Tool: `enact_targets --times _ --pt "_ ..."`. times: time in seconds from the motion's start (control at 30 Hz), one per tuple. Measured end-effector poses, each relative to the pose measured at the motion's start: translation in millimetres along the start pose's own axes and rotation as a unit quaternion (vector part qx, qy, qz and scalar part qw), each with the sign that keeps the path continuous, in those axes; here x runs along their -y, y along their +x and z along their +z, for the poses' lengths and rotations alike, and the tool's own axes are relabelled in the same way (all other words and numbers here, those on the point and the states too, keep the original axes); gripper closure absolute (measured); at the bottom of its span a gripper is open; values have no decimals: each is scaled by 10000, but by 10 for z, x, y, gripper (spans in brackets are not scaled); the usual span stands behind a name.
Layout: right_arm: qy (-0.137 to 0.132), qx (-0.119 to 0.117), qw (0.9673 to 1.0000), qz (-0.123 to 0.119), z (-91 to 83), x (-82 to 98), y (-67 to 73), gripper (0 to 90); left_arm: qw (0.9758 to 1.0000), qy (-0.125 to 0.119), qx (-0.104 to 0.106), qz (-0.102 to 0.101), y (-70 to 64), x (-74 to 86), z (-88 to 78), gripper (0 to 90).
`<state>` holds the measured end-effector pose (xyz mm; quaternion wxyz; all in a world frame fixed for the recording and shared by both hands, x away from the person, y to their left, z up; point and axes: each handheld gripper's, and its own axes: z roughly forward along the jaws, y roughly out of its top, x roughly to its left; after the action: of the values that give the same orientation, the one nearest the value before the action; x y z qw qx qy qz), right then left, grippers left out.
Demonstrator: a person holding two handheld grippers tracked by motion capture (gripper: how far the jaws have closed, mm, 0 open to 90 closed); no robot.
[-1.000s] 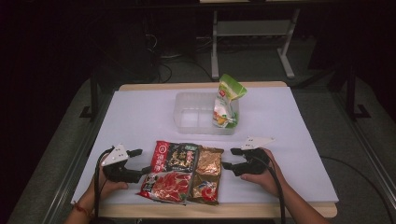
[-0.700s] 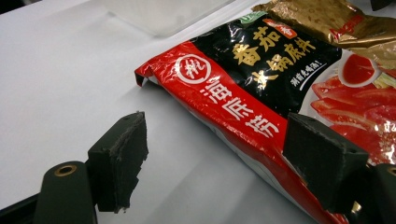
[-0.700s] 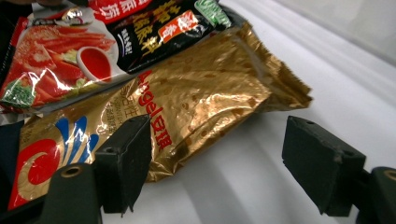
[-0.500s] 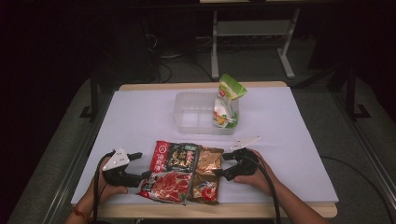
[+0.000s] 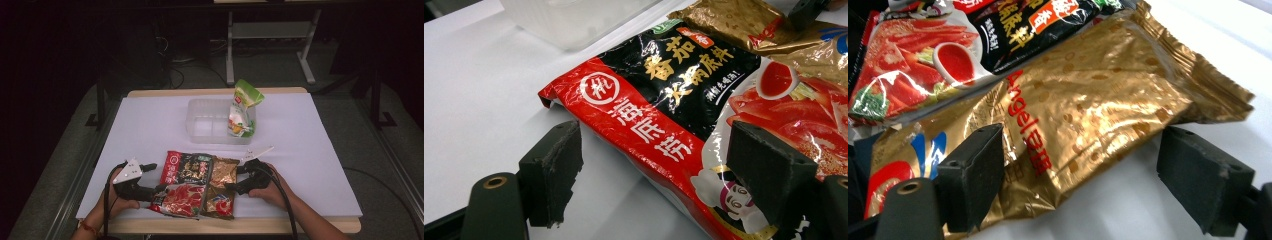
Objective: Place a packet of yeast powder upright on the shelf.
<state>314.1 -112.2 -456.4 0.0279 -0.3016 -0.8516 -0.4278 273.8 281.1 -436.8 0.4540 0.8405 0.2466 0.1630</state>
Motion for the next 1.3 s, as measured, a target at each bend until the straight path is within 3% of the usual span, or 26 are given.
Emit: enact_targets --times 0.23,0.5,0.67,0.93,1.17,1.3 --pt "-62 -23 9999 80 33 -18 -4 169 10000 57 47 19 0 1 21 220" --pt "-129 -20 9998 157 83 -62 -9 277 9999 99 69 15 6 8 41 220" --pt "-179 -21 9997 177 98 -79 -8 393 9999 121 55 27 13 15 42 220" --pt "-483 -160 9984 265 24 -71 -40 667 9999 147 20 10 28 28 44 219" --pt "-702 -172 9974 32 -73 -91 0 857 9999 123 -17 -33 47 38 30 218" --pt "-773 -183 9968 -77 -118 -104 30 889 9999 76 -67 -86 73 52 14 218"
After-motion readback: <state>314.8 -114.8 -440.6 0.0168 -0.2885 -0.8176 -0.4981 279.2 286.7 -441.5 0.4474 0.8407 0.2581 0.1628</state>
